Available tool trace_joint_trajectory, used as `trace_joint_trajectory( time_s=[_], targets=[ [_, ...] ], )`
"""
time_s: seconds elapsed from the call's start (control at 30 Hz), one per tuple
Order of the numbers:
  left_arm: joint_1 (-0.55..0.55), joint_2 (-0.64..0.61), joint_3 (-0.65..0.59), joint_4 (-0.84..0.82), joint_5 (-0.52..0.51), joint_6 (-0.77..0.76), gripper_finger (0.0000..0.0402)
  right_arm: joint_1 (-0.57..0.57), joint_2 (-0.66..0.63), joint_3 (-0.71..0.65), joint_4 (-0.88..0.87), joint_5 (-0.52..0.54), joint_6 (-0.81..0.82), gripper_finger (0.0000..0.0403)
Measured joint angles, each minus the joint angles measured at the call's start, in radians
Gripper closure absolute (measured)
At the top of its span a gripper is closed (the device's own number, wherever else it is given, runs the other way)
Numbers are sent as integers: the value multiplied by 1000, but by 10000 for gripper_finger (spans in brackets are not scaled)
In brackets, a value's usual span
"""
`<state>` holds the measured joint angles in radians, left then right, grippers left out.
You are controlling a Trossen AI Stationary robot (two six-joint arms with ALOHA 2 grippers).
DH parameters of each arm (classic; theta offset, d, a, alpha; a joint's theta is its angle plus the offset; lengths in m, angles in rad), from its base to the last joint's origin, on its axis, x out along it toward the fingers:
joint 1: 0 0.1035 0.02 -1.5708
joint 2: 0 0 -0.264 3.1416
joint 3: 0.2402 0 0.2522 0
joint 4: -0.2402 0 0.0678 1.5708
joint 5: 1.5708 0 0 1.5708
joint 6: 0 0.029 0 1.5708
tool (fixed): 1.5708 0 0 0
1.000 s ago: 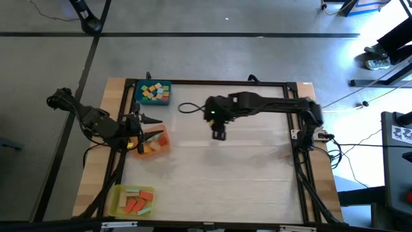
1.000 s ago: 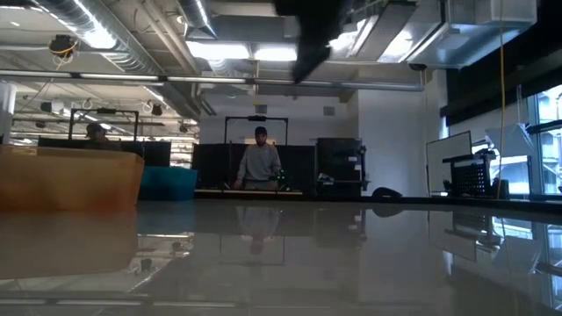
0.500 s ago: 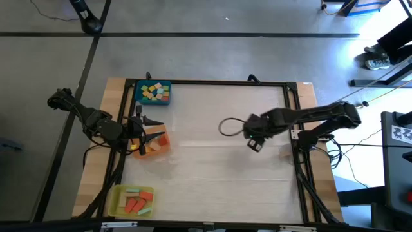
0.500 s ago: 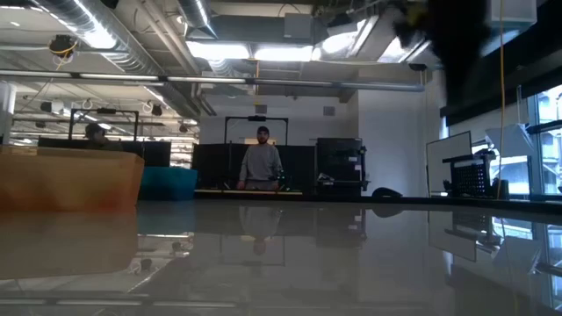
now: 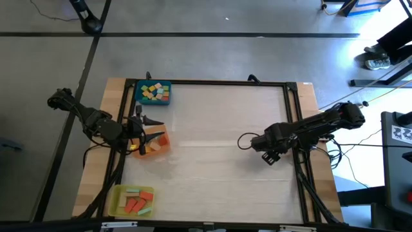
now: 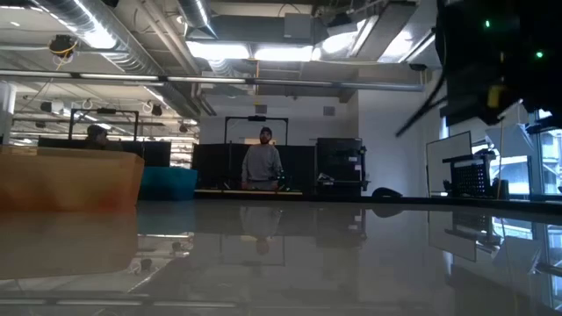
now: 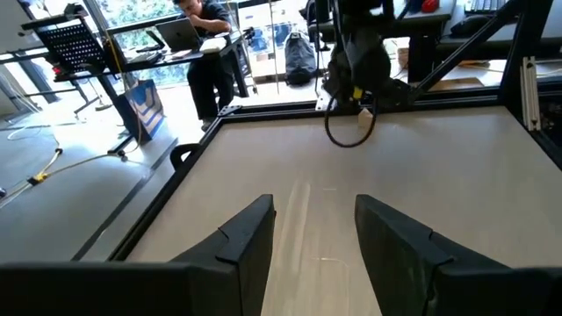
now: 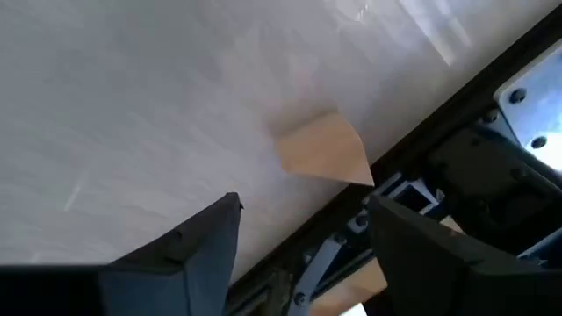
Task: Sort blocks by size
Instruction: Put the light brown triangular block into the orange bin
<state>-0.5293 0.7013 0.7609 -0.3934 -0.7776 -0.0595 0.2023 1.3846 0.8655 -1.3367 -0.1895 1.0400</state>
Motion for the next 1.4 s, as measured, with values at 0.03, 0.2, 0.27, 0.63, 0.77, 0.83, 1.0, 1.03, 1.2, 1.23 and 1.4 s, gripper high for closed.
trace_joint_trajectory(
  time_s=[0.03, 0.2, 0.27, 0.63, 0.77, 0.83, 1.0, 1.03, 1.2, 1.23, 1.4],
  targets=[
    [0, 0, 0, 3, 0, 4, 251, -2, 0, -13, 1, -16, -5, 155],
    [0, 0, 0, 20, 0, 15, 251, -13, 0, -49, 3, -5, -92, 117],
    [0, 1, 0, 19, 0, 15, 251, -12, 0, -58, 6, -2, -158, 107],
    [0, 43, 0, 15, 18, 20, 251, -12, 23, -82, 50, 40, -464, 115],
    [-1, 66, 0, 15, 19, 40, 251, -12, 78, -84, 44, 32, -530, 125],
    [0, 75, 0, 16, 19, 41, 251, -12, 119, -84, 44, 7, -575, 128],
    [0, 82, 0, 15, 19, 41, 251, -12, 217, -84, 34, -11, -642, 129],
    [0, 82, 0, 15, 19, 41, 251, -12, 236, -84, 35, -11, -654, 130],
    [0, 82, 0, 16, 19, 48, 251, -12, 333, -84, 59, 56, -671, 130],
    [0, 82, 0, 16, 19, 51, 251, -12, 354, -84, 60, 57, -678, 130],
    [0, 82, 0, 16, 19, 57, 251, -12, 442, -89, 71, 40, -707, 130]
  ],
)
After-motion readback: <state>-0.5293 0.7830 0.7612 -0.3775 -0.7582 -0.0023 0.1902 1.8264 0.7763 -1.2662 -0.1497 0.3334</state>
